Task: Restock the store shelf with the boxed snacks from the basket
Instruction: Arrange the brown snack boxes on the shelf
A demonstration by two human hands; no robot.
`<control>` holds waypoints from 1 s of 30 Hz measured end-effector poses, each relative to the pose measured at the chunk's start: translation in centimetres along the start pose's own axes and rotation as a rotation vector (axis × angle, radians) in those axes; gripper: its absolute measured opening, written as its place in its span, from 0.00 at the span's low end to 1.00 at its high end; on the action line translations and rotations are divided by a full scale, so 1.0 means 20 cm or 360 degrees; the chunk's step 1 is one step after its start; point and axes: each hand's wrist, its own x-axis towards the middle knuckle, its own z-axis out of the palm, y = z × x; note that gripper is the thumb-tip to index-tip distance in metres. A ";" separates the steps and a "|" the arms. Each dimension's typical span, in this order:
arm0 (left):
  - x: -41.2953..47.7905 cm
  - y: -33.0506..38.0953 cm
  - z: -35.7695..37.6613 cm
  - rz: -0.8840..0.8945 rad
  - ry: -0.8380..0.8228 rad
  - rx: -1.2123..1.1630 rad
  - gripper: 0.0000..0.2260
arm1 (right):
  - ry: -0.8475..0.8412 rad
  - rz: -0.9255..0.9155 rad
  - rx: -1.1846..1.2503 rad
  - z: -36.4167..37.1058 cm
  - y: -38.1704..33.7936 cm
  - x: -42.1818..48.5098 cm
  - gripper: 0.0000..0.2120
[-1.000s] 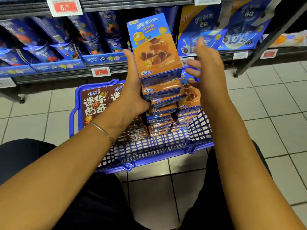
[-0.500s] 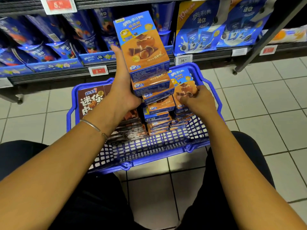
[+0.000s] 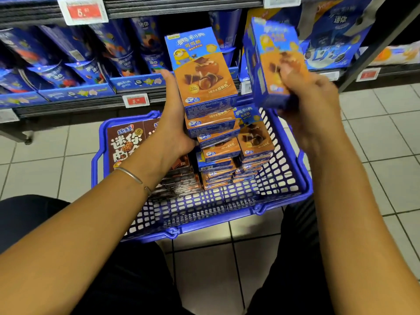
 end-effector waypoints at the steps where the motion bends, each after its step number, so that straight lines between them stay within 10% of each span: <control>1: 0.00 0.00 0.01 0.0012 -0.0072 0.0039 0.41 | -0.0092 -0.0028 -0.0008 0.04 -0.06 -0.02 0.22; 8: 0.00 -0.04 0.02 0.0022 -0.0330 0.0070 0.45 | -0.0167 -0.0110 -0.0398 0.29 -0.09 -0.14 0.22; 30: -0.30 0.48 0.14 0.0146 0.0223 0.0416 0.35 | -0.0517 0.0355 -0.0075 0.62 -0.42 -0.23 0.10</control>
